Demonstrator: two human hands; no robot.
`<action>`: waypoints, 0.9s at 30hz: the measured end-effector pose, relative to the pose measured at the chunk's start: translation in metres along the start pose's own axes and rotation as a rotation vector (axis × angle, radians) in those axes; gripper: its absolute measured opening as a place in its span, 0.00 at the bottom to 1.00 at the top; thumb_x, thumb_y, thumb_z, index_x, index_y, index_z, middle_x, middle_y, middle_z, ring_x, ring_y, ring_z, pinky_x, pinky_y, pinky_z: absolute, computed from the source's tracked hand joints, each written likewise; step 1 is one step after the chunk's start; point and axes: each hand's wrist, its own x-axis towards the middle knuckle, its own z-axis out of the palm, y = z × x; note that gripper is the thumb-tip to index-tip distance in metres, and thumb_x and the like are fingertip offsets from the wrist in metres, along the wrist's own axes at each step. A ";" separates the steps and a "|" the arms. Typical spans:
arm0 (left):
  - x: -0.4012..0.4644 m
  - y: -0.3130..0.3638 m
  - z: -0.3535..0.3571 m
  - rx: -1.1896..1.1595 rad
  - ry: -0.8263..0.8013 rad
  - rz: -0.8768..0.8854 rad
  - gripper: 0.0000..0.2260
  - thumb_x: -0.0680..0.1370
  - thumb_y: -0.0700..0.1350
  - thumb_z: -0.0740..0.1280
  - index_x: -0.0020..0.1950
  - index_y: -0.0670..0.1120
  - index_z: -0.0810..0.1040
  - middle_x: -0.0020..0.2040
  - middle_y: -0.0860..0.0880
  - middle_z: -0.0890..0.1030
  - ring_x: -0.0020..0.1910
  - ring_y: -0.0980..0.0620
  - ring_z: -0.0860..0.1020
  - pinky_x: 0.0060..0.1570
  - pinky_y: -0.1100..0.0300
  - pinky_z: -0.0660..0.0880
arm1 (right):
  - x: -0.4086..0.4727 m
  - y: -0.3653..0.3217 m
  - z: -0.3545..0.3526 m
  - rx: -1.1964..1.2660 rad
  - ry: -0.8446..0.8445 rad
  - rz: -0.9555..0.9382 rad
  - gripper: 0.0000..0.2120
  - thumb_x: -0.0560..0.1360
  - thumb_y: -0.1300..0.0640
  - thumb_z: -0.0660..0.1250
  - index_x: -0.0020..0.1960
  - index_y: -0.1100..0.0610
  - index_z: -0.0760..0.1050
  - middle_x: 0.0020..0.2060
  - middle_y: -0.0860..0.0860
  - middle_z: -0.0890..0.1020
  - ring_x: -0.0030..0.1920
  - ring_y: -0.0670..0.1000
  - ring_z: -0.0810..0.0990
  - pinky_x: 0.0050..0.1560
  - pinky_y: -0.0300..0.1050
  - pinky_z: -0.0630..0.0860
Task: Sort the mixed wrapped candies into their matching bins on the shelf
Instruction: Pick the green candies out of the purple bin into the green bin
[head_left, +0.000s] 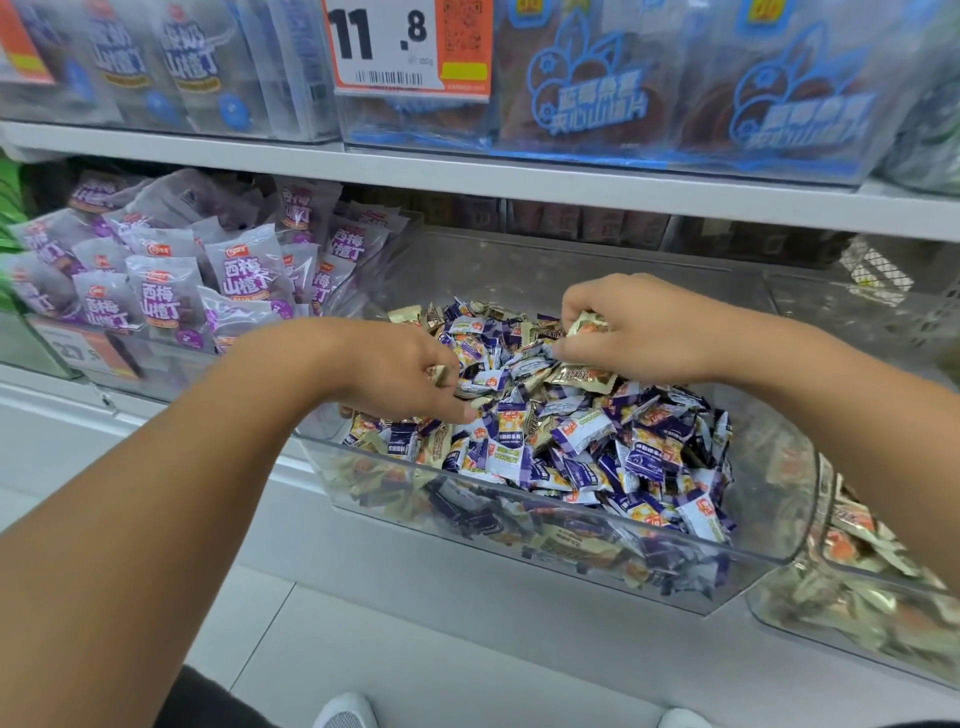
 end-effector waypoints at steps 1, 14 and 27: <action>0.002 0.002 0.001 0.084 -0.013 -0.028 0.19 0.74 0.65 0.67 0.42 0.50 0.75 0.35 0.52 0.75 0.34 0.53 0.72 0.42 0.57 0.72 | -0.001 0.000 0.001 -0.029 -0.014 0.003 0.13 0.76 0.40 0.67 0.41 0.46 0.70 0.35 0.49 0.79 0.35 0.48 0.77 0.33 0.45 0.68; 0.007 0.004 -0.002 0.207 -0.220 -0.162 0.26 0.71 0.64 0.71 0.48 0.41 0.81 0.36 0.47 0.77 0.35 0.47 0.73 0.30 0.62 0.73 | 0.009 0.003 0.012 -0.311 -0.006 0.106 0.23 0.66 0.41 0.77 0.51 0.57 0.80 0.46 0.56 0.83 0.48 0.60 0.81 0.47 0.54 0.80; 0.008 -0.009 -0.001 -0.384 0.222 0.005 0.10 0.73 0.49 0.66 0.34 0.46 0.76 0.32 0.46 0.73 0.30 0.49 0.68 0.30 0.59 0.66 | 0.016 -0.004 0.005 0.104 0.046 0.015 0.10 0.76 0.55 0.65 0.55 0.45 0.76 0.41 0.42 0.76 0.26 0.41 0.73 0.28 0.36 0.65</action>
